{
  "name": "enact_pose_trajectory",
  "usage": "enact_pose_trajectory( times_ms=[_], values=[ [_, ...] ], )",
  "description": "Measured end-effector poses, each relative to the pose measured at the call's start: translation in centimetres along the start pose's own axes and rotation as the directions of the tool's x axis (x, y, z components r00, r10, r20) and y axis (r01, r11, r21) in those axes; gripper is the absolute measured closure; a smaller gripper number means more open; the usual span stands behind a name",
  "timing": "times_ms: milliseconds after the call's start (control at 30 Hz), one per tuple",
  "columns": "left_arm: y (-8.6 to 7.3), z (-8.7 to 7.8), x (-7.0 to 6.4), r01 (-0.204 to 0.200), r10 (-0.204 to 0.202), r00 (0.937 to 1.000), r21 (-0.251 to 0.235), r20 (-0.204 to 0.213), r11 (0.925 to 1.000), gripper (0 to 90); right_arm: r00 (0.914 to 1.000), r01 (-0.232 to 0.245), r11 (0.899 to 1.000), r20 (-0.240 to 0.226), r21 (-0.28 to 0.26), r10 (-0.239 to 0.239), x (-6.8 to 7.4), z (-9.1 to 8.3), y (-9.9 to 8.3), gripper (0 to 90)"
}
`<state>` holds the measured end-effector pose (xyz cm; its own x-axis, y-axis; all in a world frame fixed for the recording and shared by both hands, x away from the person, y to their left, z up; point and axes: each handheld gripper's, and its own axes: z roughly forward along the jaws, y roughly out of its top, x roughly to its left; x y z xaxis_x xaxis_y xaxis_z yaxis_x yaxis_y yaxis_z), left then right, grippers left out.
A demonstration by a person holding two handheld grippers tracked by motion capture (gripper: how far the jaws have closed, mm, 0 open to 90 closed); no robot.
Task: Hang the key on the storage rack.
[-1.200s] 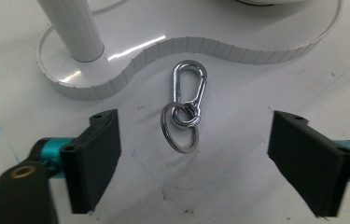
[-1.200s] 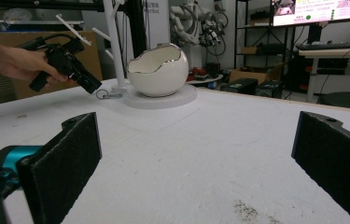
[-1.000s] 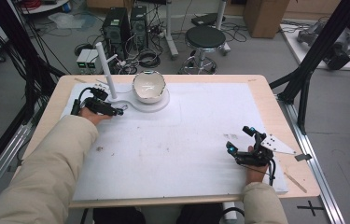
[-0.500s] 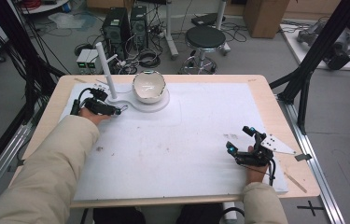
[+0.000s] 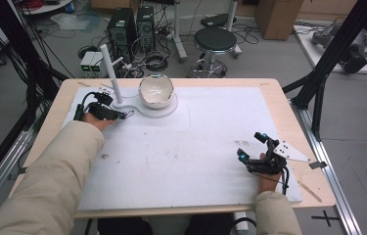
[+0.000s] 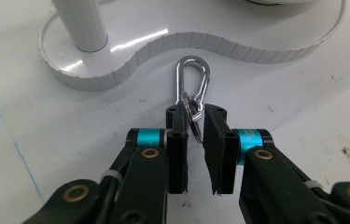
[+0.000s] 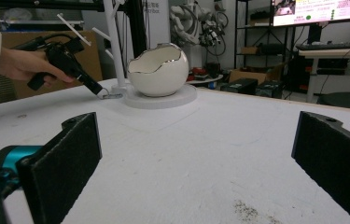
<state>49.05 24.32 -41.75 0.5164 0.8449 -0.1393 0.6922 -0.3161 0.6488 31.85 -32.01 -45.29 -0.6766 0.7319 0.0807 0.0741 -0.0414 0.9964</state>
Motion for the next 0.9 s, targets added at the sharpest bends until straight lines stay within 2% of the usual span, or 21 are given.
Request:
enact_pose_trajectory(
  times_ms=[400,700,800,900],
  values=[
    [0.01,0.09,0.06,0.012,-0.012,0.9999,-0.006,0.002,0.9999,83.6,1.0,0.001,1.0,0.0,0.0,-0.001,0.0,0.0,0.0,0.5],
    [0.01,0.27,-0.12,0.004,-0.004,0.9998,-0.003,0.018,1.0,87.2,1.0,-0.002,1.0,-0.001,0.001,0.002,-0.01,-0.01,0.0,0.5],
    [0.05,0.28,-0.22,-0.013,0.013,0.9998,-0.001,0.014,0.9999,87.6,1.0,-0.003,1.0,-0.002,0.001,0.003,-0.01,-0.01,0.0,0.5],
    [0.04,0.25,-0.27,-0.011,0.011,0.9999,0.0,0.013,0.9999,88.0,1.0,-0.004,1.0,-0.001,0.0,0.004,0.0,0.0,0.0,0.5]
  ],
)
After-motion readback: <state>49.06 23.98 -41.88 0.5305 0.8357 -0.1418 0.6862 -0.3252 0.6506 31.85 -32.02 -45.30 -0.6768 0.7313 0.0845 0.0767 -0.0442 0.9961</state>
